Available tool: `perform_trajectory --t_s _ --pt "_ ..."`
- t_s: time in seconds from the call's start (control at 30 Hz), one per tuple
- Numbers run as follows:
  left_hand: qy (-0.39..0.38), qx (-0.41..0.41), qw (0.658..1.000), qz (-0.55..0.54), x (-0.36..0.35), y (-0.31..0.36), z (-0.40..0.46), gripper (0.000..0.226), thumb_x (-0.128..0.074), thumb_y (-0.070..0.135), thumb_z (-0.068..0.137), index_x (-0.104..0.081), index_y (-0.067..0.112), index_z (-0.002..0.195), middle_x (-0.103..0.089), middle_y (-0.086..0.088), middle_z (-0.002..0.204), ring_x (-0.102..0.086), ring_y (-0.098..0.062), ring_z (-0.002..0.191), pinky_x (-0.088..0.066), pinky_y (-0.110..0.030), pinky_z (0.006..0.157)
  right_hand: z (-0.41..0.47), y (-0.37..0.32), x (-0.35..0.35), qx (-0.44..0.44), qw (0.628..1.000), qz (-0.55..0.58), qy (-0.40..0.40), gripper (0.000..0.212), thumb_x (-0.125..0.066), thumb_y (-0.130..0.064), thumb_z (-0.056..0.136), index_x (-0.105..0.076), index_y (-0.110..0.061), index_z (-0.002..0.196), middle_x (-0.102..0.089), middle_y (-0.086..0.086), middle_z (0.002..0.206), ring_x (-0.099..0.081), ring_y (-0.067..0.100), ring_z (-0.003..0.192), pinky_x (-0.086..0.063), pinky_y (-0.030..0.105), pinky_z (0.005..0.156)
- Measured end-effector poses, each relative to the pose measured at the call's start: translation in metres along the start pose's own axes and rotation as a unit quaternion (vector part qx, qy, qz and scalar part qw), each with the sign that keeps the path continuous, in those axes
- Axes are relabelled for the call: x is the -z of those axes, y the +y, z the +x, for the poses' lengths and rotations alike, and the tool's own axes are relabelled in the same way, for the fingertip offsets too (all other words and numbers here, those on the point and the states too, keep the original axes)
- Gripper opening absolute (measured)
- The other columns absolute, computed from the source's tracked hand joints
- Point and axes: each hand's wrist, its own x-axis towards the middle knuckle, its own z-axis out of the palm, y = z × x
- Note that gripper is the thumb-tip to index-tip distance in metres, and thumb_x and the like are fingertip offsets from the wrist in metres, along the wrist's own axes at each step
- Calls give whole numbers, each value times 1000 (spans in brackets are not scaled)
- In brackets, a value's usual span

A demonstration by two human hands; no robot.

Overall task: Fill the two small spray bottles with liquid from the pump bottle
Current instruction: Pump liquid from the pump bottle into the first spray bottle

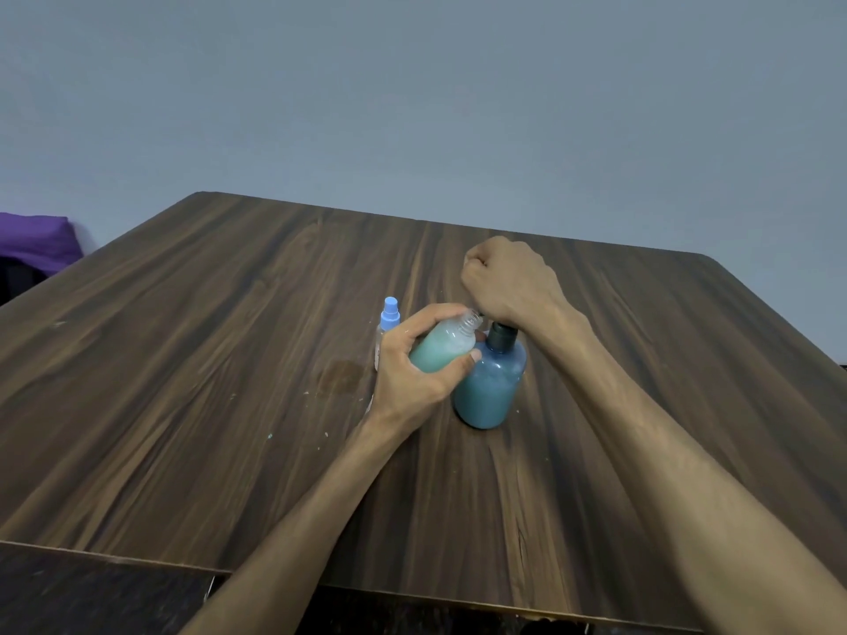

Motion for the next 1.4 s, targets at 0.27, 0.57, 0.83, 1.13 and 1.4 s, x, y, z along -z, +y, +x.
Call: perform_trajectory --t_s 0.27,0.57,0.83,1.13,1.4 --pt "7 -3 1000 2 0 -1 -1 43 -81 -10 77 -69 11 112 -75 18 104 -74 -5 94 -55 -18 83 0 1 -1 5 1000 -1 -14 26 -44 -14 87 -46 -15 61 -53 0 62 -45 25 62 -32 34 56" --pt "-5 -5 1000 -3 -1 2 0 47 -79 -20 77 -68 11 110 -75 23 102 -73 -1 92 -54 -15 82 0 2 -2 5 1000 1 -12 24 -44 -14 86 -47 -13 62 -54 1 62 -47 27 65 -33 35 58" --pt "-2 2 1000 -16 -2 4 -1 47 -80 -19 77 -69 13 109 -77 17 101 -74 -4 92 -55 -17 83 0 1 -1 9 1000 2 -3 26 -44 -14 87 -45 -14 62 -53 0 62 -45 26 64 -31 35 57" --pt "5 -2 1000 -14 0 2 -1 39 -81 -3 77 -70 13 111 -77 3 101 -75 -11 93 -56 -21 84 -2 1 1 9 1000 0 5 26 -45 -14 88 -47 -14 62 -54 0 63 -45 23 61 -34 36 60" --pt "3 8 1000 -26 -1 1 -1 38 -80 -5 78 -70 12 111 -78 -5 101 -77 -19 94 -58 -28 85 -1 1 2 7 1000 0 2 26 -44 -14 88 -46 -14 62 -53 0 62 -46 25 63 -33 35 58"
